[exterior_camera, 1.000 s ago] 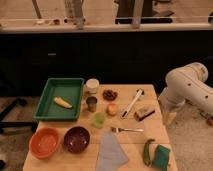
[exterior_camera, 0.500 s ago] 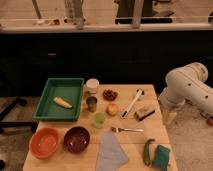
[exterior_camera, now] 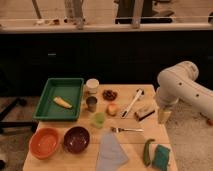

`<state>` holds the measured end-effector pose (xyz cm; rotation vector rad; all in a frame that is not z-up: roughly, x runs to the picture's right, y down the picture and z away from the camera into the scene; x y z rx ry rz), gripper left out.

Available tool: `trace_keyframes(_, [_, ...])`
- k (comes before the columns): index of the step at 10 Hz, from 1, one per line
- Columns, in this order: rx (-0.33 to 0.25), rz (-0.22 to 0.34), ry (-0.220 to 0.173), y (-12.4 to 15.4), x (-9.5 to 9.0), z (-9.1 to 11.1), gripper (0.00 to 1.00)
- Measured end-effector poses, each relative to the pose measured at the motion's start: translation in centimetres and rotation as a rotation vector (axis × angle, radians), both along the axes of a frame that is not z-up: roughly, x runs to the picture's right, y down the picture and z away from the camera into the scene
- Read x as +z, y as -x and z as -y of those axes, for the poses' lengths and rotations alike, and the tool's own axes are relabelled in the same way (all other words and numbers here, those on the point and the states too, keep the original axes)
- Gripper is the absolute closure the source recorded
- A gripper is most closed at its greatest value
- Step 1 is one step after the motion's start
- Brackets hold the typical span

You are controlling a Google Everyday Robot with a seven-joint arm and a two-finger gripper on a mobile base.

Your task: Place apple in purple bowl

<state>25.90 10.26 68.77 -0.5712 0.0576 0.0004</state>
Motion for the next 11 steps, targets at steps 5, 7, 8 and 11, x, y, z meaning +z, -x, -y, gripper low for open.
trace_keyframes(5, [-0.03,0.038,-0.008,4.7,1.0,0.8,0.2])
trace_keyframes(7, [-0.047,0.064,-0.005,6.9,1.9,1.2,0.2])
trace_keyframes(8, [-0.056,0.076,-0.005,7.8,2.2,1.4,0.2])
trace_keyframes(11, [-0.105,0.104,0.003,10.9,3.6,2.1,0.2])
